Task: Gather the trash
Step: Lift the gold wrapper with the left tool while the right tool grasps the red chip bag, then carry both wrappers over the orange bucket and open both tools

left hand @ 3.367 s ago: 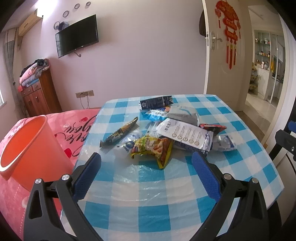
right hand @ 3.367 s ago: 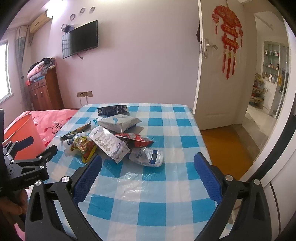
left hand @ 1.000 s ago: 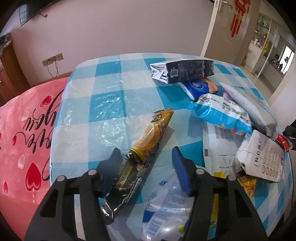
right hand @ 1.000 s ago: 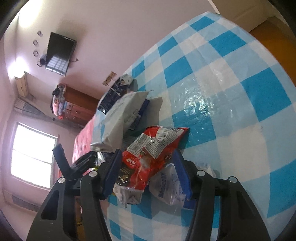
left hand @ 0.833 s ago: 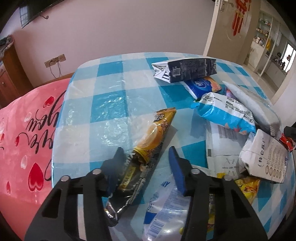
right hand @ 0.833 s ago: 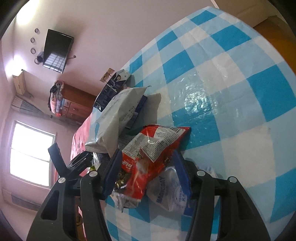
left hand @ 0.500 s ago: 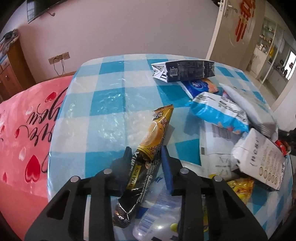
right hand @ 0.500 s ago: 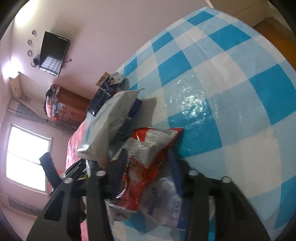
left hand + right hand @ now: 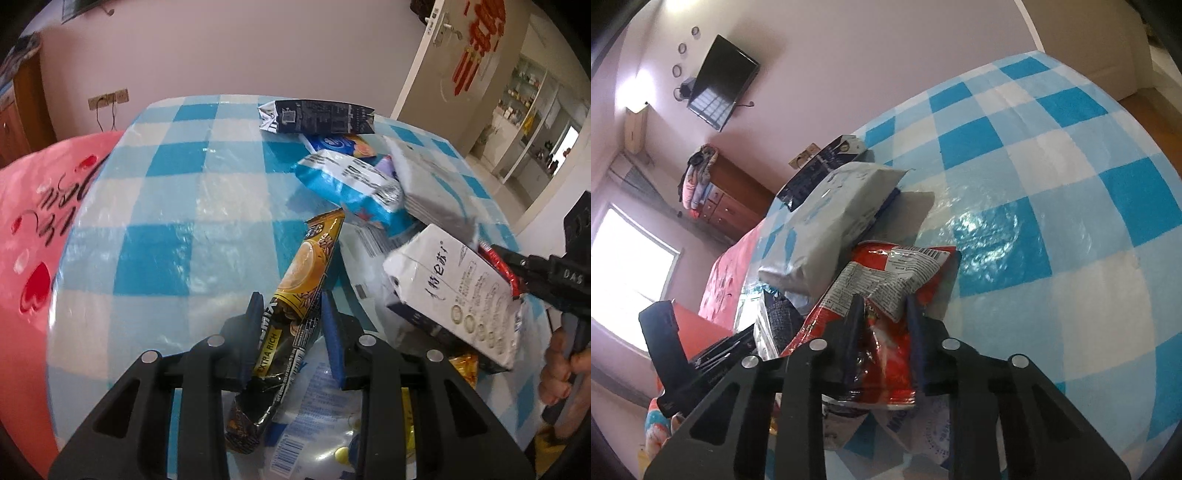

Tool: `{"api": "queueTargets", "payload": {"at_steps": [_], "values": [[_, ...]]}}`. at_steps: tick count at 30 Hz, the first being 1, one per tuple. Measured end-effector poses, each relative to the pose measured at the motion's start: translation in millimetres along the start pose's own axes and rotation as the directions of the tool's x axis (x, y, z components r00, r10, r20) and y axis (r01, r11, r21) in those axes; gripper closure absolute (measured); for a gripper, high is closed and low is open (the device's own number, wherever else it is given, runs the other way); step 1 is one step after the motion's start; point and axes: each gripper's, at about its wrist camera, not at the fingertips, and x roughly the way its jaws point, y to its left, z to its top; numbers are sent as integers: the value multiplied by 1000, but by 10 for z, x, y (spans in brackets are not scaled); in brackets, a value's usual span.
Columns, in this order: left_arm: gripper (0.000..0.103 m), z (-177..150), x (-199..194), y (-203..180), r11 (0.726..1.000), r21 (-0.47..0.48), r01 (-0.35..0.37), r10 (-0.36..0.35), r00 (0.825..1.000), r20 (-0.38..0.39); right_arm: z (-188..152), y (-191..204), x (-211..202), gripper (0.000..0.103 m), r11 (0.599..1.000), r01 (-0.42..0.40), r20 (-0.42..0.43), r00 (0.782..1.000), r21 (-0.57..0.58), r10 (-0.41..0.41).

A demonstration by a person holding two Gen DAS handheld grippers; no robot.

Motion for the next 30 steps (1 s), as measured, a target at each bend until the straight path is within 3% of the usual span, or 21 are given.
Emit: {"api": "queueTargets", "payload": {"at_steps": [18,24,30], "values": [[71,-199,-595,61,991,-90,98,-85,987,135,-280,131,-466,82,997,-77,73,994,20,75],[70,-228,-854,57,985,-98,138,-119,976,182,-293,328,-651,83,994,-106,98,990,-4,106],[70,-203,-1185,92,981,-99,164,-136,960,246,-252,763,-747,83,987,-143,98,984,-77,150]]}}
